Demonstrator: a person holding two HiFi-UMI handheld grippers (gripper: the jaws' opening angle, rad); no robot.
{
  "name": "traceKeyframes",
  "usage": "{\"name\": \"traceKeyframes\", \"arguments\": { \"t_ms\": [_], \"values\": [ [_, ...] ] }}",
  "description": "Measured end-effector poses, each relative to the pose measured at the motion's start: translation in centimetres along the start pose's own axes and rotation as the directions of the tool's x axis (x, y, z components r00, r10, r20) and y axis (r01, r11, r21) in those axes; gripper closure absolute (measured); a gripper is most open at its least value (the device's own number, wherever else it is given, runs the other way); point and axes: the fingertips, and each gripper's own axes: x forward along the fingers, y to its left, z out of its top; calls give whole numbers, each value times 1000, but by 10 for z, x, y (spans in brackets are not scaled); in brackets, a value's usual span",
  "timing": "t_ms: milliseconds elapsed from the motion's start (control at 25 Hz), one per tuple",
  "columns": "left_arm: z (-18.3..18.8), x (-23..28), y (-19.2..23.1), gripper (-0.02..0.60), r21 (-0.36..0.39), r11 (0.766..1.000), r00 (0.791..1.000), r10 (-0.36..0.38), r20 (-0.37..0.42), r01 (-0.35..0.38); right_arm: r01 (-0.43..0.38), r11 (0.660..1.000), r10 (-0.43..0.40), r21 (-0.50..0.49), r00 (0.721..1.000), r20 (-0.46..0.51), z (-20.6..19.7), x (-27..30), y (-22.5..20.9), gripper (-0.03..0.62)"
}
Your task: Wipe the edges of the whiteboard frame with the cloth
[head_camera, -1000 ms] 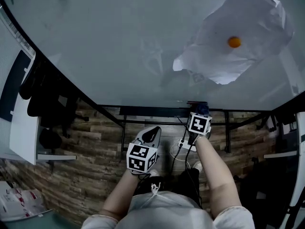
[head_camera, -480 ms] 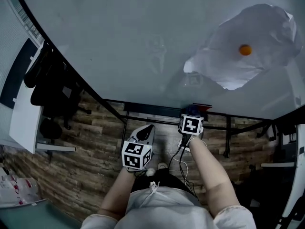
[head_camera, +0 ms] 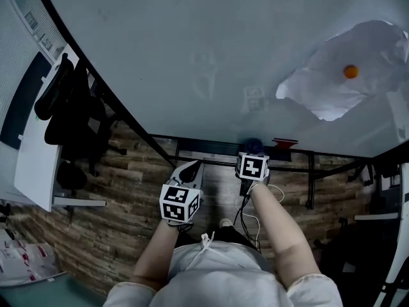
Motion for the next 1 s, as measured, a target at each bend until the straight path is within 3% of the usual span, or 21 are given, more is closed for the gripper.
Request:
{"name": "traceKeyframes", "arguments": {
  "t_ms": [160, 360, 600, 1000],
  "values": [
    [-3, -14, 34, 563, 0, 1000, 1000, -17, -19, 17, -3, 1000, 3, 11, 1000, -8, 4, 8, 37, 517],
    [-7, -33, 75, 563, -22, 1000, 999, -19, -28, 18, 107, 993, -106, 50, 994, -28, 1, 11, 60, 517],
    [-10, -46, 110, 563, -29, 999, 999, -40, -37, 39, 39, 999, -39, 19, 999, 10, 13, 20, 119, 517],
    [-20, -83, 173, 563, -25, 999, 998, -38, -51, 37, 54, 998, -53, -28, 998, 35, 23, 32, 204, 517]
  ]
}}
